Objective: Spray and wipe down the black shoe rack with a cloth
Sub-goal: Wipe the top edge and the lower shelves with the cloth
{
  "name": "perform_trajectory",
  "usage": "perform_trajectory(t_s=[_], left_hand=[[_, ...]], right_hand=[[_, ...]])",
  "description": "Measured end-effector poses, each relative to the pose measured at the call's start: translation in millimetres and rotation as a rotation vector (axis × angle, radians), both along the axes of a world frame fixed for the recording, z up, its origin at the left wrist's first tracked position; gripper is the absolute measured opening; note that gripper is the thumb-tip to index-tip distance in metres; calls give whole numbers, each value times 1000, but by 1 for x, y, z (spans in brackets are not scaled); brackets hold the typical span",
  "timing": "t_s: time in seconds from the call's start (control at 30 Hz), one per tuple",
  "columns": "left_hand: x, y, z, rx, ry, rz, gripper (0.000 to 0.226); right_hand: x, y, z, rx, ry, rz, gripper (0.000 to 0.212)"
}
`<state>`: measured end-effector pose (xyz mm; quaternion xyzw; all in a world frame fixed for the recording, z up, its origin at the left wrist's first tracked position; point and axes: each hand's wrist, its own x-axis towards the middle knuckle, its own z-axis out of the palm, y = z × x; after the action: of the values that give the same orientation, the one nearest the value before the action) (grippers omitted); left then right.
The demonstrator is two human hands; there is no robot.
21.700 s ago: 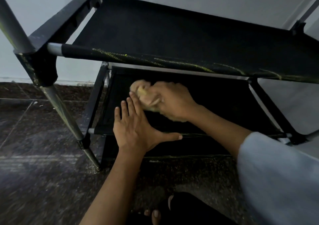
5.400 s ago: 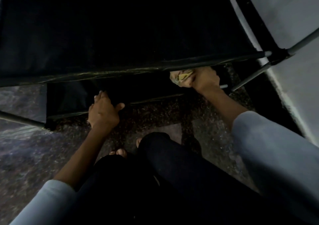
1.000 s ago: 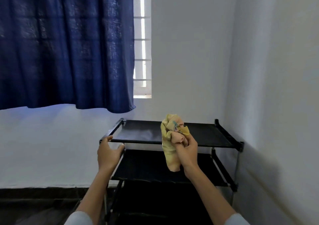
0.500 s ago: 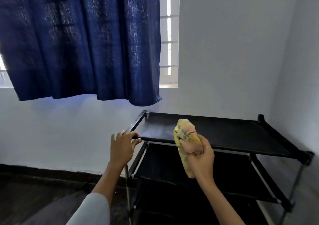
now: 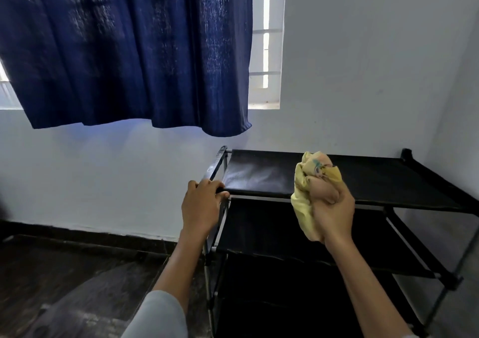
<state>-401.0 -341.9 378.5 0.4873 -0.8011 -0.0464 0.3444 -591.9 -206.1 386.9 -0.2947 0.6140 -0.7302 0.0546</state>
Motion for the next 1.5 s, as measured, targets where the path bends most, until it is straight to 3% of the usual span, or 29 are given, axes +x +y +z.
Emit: perform_trajectory(t_s=[0.07,0.17,0.23,0.33,0.4,0.5,0.57,0.67,0.73,0.87,1.0,1.07,1.17,1.27,1.37,1.5], left_hand=[[3,-2,-2,21,-12,-23,25],[3,-3,-8,2,40,-34,37],[3,-5,-11,-19,88,-44,36],[6,-11,-15,-9,222,-107,39],[9,-10,-15,9,288,-110,28],[10,-5,-12,2,225,-74,31],[11,-5,-9,-5,232,-68,26],[13,-9,-7,-22,231,-92,24],[15,-10,-5,-17,224,-96,24],[20,-19,-1,-16,144,-113,26],[23,-20,0,-4,166,-160,28],[23,-19,-1,-52,155,-177,25],[22,-18,0,-68,147,-164,24],[20,-21,-2,-69,144,-172,21],[20,-23,-3,-57,128,-165,18],[20,-22,-1,-92,69,-151,24]], right_hand=[[23,-7,4,116,41,-194,23],[70,-28,8,207,212,-422,53],[102,-48,3,267,421,-378,62],[145,-71,-9,300,636,-212,52],[154,-76,-13,270,633,-154,45],[133,-66,-17,253,586,-180,50],[109,-56,-20,230,358,-302,58],[96,-51,-20,226,107,-464,50],[114,-61,-15,309,260,-478,49],[157,-87,-14,442,778,-360,51],[143,-75,-18,519,957,-334,57],[118,-63,-20,569,878,-398,64],[80,-40,-27,595,578,-473,65],[82,-34,-28,535,400,-403,68],[119,-52,-22,535,374,-231,81],[150,-72,-18,524,629,-220,71]])
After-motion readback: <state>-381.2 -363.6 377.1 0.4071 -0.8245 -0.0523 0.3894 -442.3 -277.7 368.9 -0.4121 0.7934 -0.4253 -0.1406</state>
